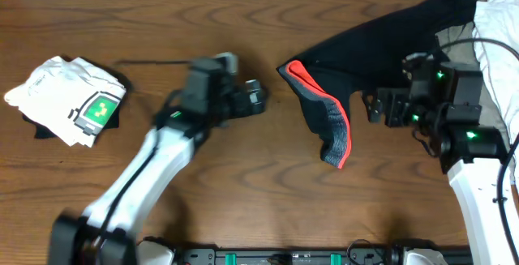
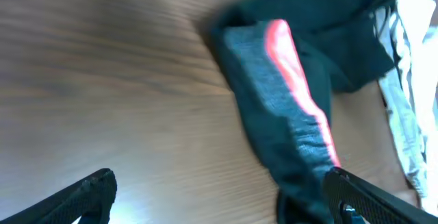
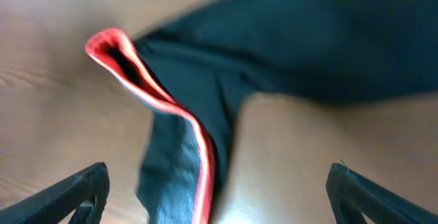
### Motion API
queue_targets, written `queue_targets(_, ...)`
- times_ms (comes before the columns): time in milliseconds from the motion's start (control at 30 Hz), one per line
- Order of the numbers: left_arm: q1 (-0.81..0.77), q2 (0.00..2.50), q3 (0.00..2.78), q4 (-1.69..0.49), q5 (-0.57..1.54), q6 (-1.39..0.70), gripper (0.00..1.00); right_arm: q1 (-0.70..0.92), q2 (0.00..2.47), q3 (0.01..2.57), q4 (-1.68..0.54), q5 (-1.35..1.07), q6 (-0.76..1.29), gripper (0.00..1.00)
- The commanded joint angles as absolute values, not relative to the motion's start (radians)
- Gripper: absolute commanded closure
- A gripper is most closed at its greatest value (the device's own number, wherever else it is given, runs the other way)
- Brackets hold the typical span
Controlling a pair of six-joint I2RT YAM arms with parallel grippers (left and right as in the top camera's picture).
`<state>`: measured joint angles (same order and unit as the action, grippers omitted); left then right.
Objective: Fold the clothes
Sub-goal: 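Reach the left gripper to the red waistband and grasp it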
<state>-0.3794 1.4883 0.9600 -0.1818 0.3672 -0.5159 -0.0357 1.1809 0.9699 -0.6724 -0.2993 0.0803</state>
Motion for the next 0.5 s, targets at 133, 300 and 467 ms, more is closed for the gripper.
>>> queue_targets(133, -0.473, 1.754, 1.165, -0.052, 0.339, -0.726, 0.02, -0.053, 1.178, 0.968, -0.749, -0.307, 0.081, 0.01)
queue_targets(300, -0.492, 1.870, 1.173, 0.123, 0.340, -0.906, 0.02, -0.053, 1.178, 0.968, -0.759, -0.303, 0.081, 0.01)
queue_targets(467, -0.503, 1.935, 1.173, 0.177, 0.340, -0.945, 0.02, -0.053, 1.178, 0.968, -0.760, -0.303, 0.080, 0.01)
